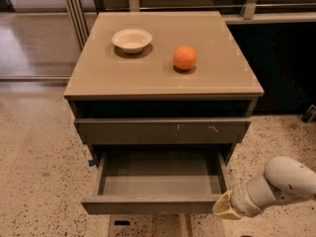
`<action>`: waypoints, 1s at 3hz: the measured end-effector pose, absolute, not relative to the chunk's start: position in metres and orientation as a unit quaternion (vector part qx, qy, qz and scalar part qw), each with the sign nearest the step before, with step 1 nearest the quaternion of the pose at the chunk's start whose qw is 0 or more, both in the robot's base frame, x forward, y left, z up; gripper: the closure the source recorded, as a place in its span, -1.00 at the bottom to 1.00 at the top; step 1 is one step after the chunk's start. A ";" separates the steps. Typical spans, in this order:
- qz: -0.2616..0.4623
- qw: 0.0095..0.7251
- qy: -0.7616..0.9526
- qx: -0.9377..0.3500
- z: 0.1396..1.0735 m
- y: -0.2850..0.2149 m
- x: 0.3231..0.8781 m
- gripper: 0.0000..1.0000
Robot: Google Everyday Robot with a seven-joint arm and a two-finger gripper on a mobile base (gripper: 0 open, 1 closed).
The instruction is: Close middle drawer
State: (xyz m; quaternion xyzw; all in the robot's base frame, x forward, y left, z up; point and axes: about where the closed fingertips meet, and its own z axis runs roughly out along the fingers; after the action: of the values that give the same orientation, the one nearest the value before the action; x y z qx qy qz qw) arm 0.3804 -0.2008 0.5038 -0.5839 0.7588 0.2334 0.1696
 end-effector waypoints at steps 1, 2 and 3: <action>0.269 0.159 0.758 -0.573 0.468 -0.190 0.366 1.00; 0.266 0.159 0.757 -0.575 0.466 -0.189 0.366 1.00; 0.209 0.184 0.748 -0.602 0.455 -0.192 0.381 1.00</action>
Offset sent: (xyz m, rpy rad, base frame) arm -0.0148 0.0112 -0.0372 0.0465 0.0632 0.0008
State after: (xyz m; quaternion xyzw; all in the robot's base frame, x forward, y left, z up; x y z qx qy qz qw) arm 0.3805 -0.1925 0.4552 -0.6022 0.7481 0.2094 0.1841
